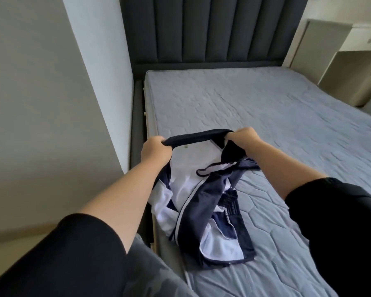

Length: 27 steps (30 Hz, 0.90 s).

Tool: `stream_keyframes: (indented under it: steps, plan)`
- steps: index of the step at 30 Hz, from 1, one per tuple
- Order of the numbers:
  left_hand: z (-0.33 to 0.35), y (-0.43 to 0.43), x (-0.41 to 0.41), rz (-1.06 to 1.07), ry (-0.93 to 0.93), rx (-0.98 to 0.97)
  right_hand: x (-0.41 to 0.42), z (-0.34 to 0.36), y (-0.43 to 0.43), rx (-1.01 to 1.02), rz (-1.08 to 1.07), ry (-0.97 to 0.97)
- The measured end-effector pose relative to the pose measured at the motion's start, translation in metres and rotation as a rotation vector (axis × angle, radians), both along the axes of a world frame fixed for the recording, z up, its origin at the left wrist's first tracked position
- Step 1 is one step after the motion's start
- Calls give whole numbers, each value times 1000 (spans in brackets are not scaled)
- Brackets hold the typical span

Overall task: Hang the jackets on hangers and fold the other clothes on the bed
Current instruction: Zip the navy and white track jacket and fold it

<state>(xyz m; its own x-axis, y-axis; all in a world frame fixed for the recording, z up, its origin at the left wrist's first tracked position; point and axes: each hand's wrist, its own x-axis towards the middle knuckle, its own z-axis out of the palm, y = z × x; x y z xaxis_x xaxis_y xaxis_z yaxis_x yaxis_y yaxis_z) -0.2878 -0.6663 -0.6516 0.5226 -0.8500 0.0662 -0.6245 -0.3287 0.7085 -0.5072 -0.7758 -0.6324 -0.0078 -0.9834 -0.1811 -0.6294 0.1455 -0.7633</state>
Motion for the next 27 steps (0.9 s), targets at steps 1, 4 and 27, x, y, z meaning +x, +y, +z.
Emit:
stream_keyframes:
  steps: [1, 4, 27]
  plan:
    - [-1, -3, -1, 2, -8, -6, -1, -4, -2, 2, -10, -48]
    - [-2, -16, -5, -42, -6, -6, -3, -8, -10, -193, -82, -117]
    - [51, -12, 12, -371, -103, 144, 35, -3, 31, -156, 333, 178]
